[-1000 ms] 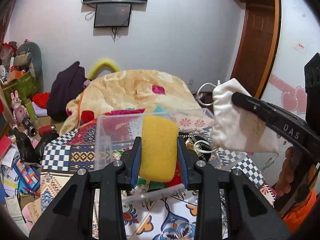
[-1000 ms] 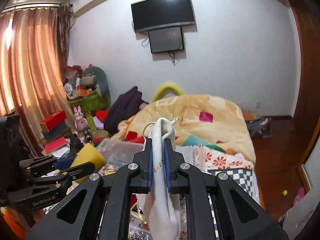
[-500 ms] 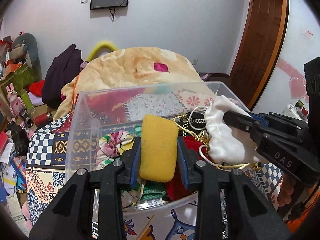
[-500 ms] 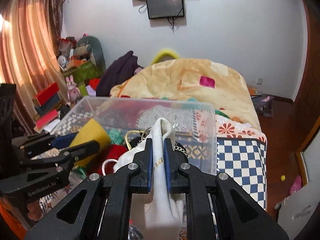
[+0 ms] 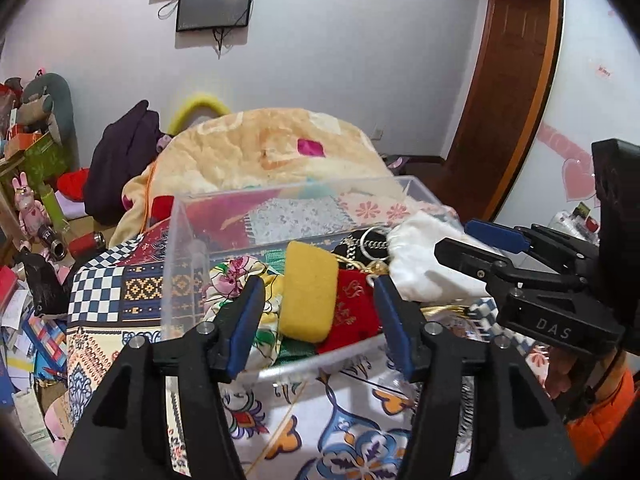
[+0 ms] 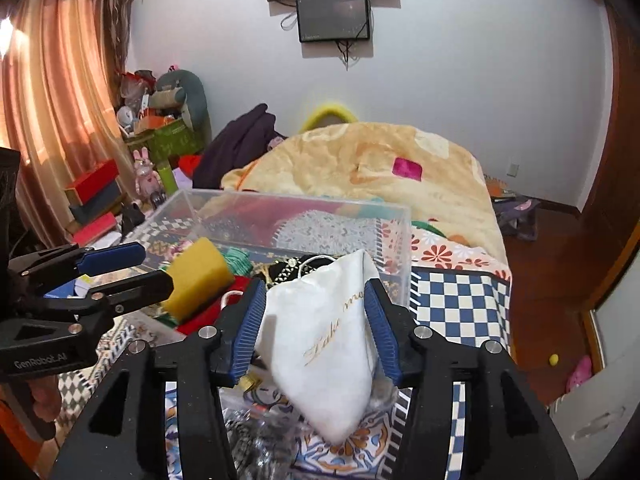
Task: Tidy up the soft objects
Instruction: 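Place the sponge and white pouch into the clear box, open both tools, then grasp the black-white cord loop with the left tool while the right grasps the bagged scrubber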
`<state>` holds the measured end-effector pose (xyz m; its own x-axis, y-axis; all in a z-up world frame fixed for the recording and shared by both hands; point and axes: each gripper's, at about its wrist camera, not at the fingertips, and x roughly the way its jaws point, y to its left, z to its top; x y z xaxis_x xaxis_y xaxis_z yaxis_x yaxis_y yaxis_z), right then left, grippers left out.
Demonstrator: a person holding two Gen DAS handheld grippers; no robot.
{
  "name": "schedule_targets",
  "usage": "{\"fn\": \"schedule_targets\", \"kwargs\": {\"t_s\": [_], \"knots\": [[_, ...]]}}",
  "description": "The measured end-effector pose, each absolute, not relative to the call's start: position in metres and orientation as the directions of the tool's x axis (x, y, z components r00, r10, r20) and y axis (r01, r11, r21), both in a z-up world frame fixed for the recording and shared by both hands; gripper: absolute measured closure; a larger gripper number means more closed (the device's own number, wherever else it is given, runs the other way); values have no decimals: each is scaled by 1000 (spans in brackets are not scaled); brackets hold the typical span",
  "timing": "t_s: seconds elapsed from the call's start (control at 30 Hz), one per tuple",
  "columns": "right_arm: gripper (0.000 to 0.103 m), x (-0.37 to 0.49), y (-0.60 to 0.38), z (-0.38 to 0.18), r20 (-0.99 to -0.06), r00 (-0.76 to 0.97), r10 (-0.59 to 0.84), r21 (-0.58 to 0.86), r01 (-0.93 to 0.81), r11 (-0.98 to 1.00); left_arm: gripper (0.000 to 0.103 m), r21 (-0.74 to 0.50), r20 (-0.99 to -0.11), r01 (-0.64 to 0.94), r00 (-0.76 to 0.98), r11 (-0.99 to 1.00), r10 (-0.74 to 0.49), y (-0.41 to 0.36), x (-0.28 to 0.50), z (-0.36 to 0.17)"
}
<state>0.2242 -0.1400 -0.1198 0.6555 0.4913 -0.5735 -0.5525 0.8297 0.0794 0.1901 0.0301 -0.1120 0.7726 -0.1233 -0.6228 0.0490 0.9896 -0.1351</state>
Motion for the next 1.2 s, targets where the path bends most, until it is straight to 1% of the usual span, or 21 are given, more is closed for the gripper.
{"fn": "schedule_targets", "kwargs": {"t_s": [0.03, 0.1, 0.2, 0.23, 0.37, 0.5, 0.67, 0.77, 0.87, 1.07, 1.2], "knots": [[50, 221, -141, -117, -566, 660, 494, 79, -553, 829, 44, -139, -616, 54, 777, 989, -129, 30, 186, -109], [41, 213, -146, -111, -543, 677, 497, 71, -552, 831, 37, -145, -604, 66, 784, 987, -141, 30, 177, -104], [35, 199, -150, -104, -512, 700, 499, 50, -555, 830, 34, -150, -596, 87, 786, 985, -160, 27, 165, -102], [34, 197, -150, -103, -506, 704, 499, 47, -555, 830, 33, -152, -598, 94, 783, 984, -168, 25, 162, -102], [28, 185, -159, -104, -489, 705, 513, 63, -558, 827, 33, -159, -622, 120, 759, 980, -194, 16, 150, -113], [27, 178, -165, -119, -512, 701, 496, 69, -542, 837, 33, -167, -659, 133, 722, 977, -211, 5, 144, -133], [27, 177, -167, -147, -579, 665, 471, 83, -527, 846, 33, -190, -702, 144, 672, 971, -238, -9, 145, -158], [27, 176, -168, -162, -612, 647, 454, 86, -517, 852, 36, -211, -715, 149, 650, 966, -256, -16, 146, -168], [27, 176, -167, -174, -641, 636, 430, 76, -505, 860, 36, -253, -715, 167, 631, 953, -300, -24, 143, -173], [27, 169, -181, -188, -663, 621, 418, 84, -493, 866, 36, -242, -708, 212, 629, 947, -322, -47, 135, -172], [27, 166, -190, -190, -673, 618, 407, 89, -479, 874, 36, -249, -729, 210, 602, 946, -325, -56, 146, -182]]}}
